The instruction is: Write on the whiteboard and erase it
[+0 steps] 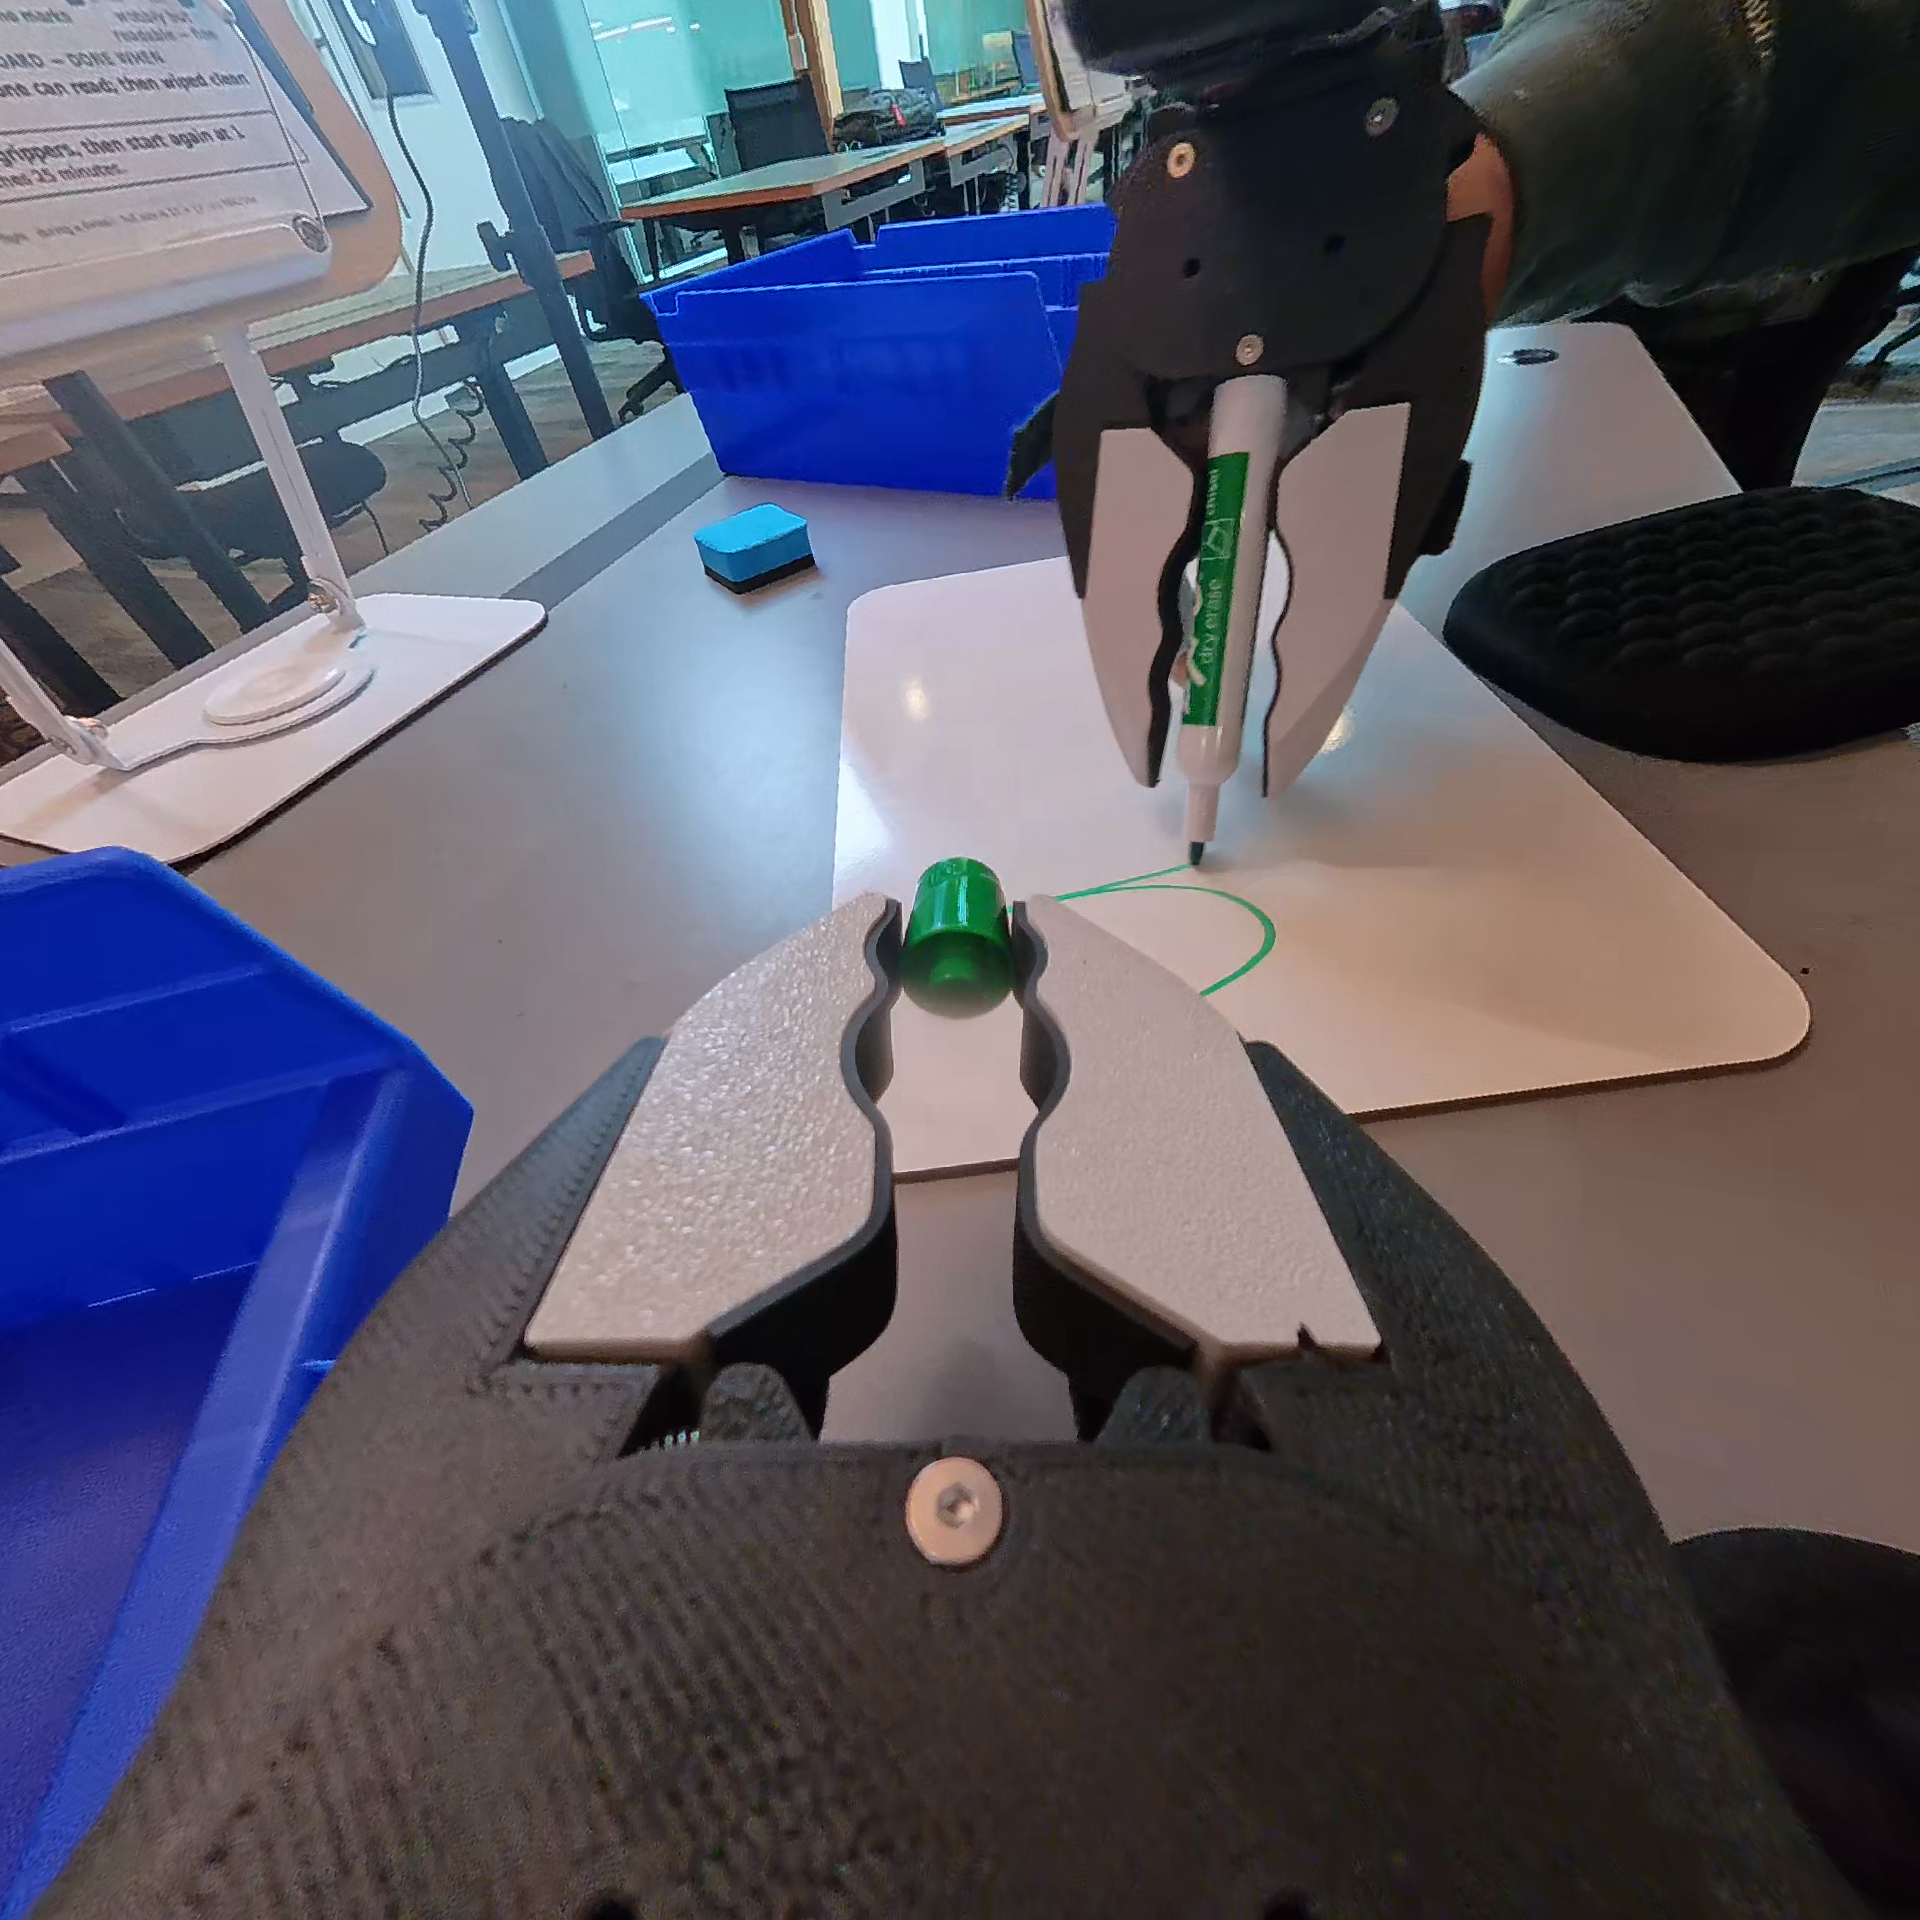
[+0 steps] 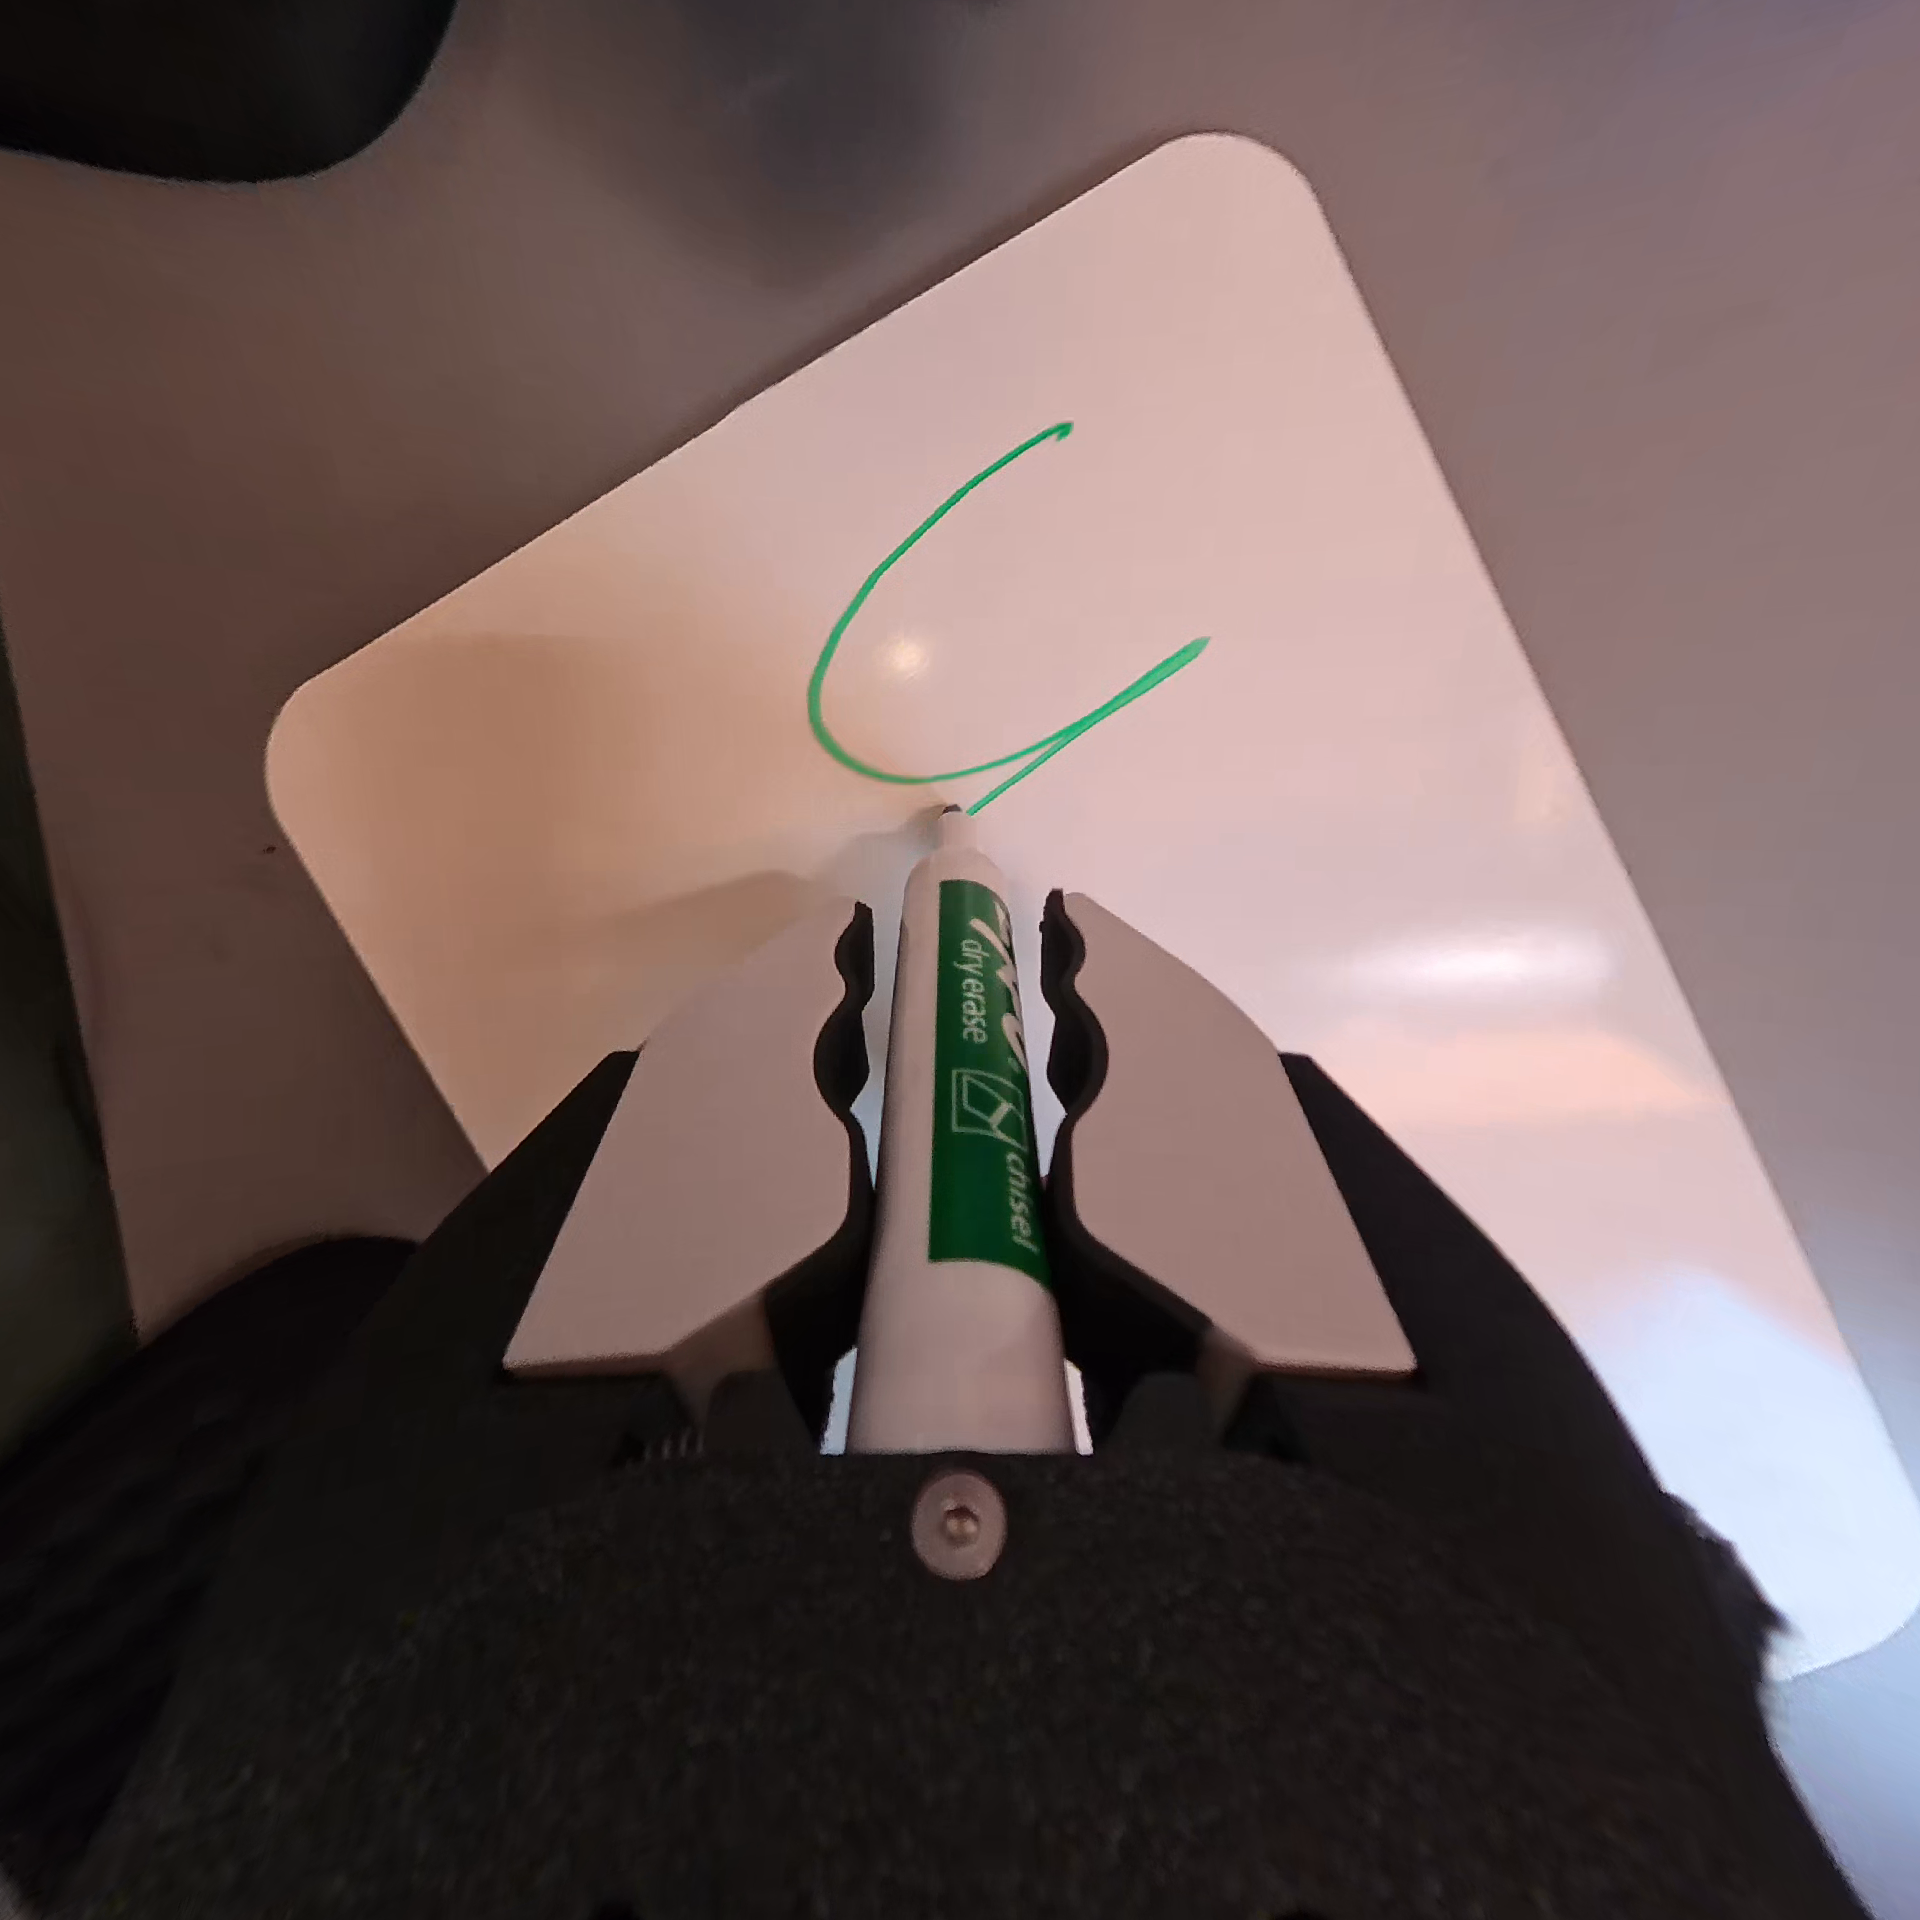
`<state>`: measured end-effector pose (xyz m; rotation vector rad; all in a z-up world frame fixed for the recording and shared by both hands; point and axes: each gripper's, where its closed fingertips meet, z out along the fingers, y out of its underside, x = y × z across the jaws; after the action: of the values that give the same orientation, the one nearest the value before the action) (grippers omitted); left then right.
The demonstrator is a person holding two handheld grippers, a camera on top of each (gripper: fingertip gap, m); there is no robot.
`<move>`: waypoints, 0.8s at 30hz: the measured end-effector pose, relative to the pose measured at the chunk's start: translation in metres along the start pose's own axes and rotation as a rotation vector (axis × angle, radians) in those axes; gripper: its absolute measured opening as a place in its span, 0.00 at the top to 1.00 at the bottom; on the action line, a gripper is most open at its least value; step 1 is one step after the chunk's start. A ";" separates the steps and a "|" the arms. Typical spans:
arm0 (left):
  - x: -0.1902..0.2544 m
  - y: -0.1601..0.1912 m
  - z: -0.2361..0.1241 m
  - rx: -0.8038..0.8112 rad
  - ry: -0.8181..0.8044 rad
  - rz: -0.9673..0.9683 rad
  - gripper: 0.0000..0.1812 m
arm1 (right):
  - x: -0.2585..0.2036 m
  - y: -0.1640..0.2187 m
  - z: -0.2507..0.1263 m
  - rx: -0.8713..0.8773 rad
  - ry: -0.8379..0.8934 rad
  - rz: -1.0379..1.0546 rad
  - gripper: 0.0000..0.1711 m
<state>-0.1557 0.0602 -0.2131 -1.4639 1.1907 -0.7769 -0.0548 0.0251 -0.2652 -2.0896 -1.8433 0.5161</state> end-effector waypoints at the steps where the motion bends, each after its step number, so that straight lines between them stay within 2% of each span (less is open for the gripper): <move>1: 0.000 0.000 0.000 0.000 0.000 0.000 0.89 | -0.003 0.002 -0.001 -0.004 -0.002 0.001 0.81; 6: 0.000 0.000 0.000 -0.002 -0.003 0.004 0.89 | -0.008 0.004 -0.004 0.007 0.005 0.005 0.81; 12: -0.001 0.000 0.000 -0.001 -0.007 0.001 0.89 | 0.030 -0.009 -0.019 0.084 0.087 0.028 0.81; 24: -0.003 0.002 -0.001 0.000 -0.004 -0.018 0.89 | 0.054 -0.016 -0.003 0.081 0.070 0.021 0.81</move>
<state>-0.1579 0.0632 -0.2140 -1.4770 1.1756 -0.7855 -0.0616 0.0811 -0.2589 -2.0496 -1.7338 0.5074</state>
